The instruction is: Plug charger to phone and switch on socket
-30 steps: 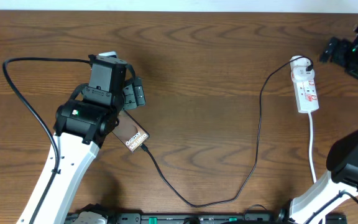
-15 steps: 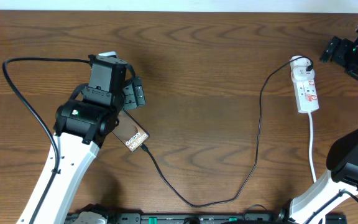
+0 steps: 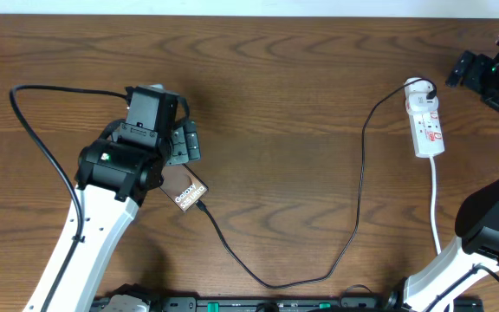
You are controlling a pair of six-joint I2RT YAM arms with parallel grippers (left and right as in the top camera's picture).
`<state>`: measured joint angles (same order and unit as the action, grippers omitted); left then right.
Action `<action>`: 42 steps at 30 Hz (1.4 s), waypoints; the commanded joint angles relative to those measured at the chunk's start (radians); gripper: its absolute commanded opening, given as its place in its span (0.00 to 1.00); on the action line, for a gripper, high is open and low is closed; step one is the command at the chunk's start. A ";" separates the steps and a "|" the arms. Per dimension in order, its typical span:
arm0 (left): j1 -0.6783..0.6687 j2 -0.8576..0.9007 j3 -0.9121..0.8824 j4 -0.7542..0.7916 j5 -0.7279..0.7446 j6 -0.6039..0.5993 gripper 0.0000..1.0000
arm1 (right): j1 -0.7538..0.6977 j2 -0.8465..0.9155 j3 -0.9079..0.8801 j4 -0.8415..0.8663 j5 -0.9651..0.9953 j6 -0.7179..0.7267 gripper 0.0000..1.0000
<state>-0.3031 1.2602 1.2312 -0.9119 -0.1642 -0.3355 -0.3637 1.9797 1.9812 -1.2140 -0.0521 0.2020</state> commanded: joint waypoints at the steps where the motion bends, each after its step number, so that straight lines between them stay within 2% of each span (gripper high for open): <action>1: -0.001 -0.063 -0.030 0.014 -0.032 0.014 0.95 | -0.002 0.002 0.002 -0.002 0.009 0.014 0.99; 5: -0.001 -0.178 -0.143 0.130 -0.032 0.014 0.95 | -0.002 0.002 0.002 -0.002 0.009 0.014 0.99; 8: 0.001 -0.296 -0.270 0.278 -0.032 0.014 0.95 | -0.002 0.002 0.002 -0.002 0.009 0.014 0.99; 13: 0.047 -0.513 -0.525 0.623 0.005 0.013 0.95 | -0.002 0.002 0.002 -0.002 0.009 0.014 0.99; 20: 0.175 -0.767 -0.882 1.165 0.140 0.014 0.95 | -0.002 0.002 0.002 -0.002 0.009 0.014 0.99; 25: 0.264 -0.906 -1.078 1.363 0.184 0.013 0.95 | -0.002 0.002 0.002 -0.002 0.009 0.014 0.99; 31: 0.336 -1.071 -1.230 1.362 0.195 0.014 0.95 | -0.002 0.002 0.002 -0.002 0.009 0.014 0.99; 39: 0.405 -1.258 -1.227 0.898 0.228 0.029 0.95 | -0.002 0.002 0.002 -0.002 0.009 0.014 0.99; 42: 0.407 -1.255 -1.227 0.842 0.226 0.052 0.95 | -0.002 0.002 0.002 -0.002 0.009 0.014 0.99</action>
<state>0.0975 0.0204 0.0109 -0.0174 0.0540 -0.3271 -0.3637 1.9797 1.9812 -1.2140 -0.0517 0.2028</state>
